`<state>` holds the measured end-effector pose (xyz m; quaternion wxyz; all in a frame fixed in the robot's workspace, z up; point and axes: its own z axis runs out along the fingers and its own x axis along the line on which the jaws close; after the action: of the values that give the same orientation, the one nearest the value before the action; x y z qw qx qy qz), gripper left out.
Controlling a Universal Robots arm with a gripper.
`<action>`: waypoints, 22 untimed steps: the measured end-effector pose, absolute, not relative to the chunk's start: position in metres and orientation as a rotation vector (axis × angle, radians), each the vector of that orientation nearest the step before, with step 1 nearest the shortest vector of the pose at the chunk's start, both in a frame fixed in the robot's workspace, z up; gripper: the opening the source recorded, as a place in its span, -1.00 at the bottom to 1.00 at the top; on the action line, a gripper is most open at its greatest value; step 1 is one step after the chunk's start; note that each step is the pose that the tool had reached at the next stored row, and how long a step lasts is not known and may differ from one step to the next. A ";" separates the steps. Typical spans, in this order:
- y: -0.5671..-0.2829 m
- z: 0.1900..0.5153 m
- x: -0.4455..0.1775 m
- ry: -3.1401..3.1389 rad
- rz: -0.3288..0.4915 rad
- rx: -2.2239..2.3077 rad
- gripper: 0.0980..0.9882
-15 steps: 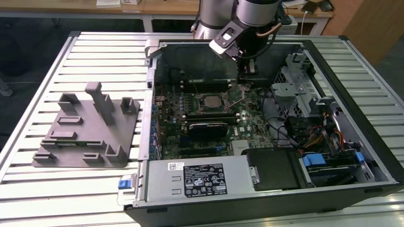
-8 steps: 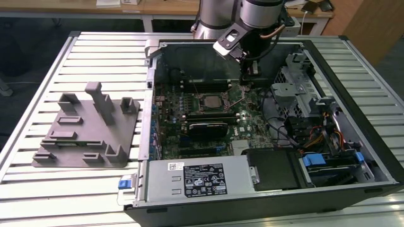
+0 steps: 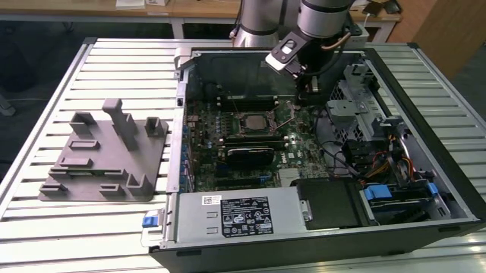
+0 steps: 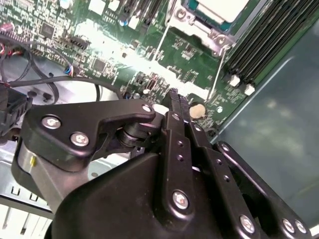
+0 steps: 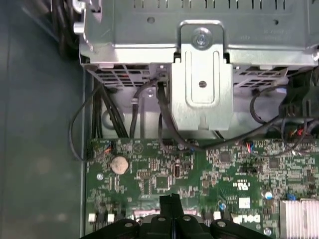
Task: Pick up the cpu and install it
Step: 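Close the cpu cover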
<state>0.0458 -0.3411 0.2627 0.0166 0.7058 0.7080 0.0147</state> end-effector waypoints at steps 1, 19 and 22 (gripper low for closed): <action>-0.341 0.262 0.047 2.201 0.045 2.194 -0.98; -0.341 0.239 0.056 2.197 0.036 2.190 -0.98; -0.341 0.238 0.056 2.197 0.036 2.190 -0.98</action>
<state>0.0560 -0.3411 0.2385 0.0197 0.7058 0.7081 0.0115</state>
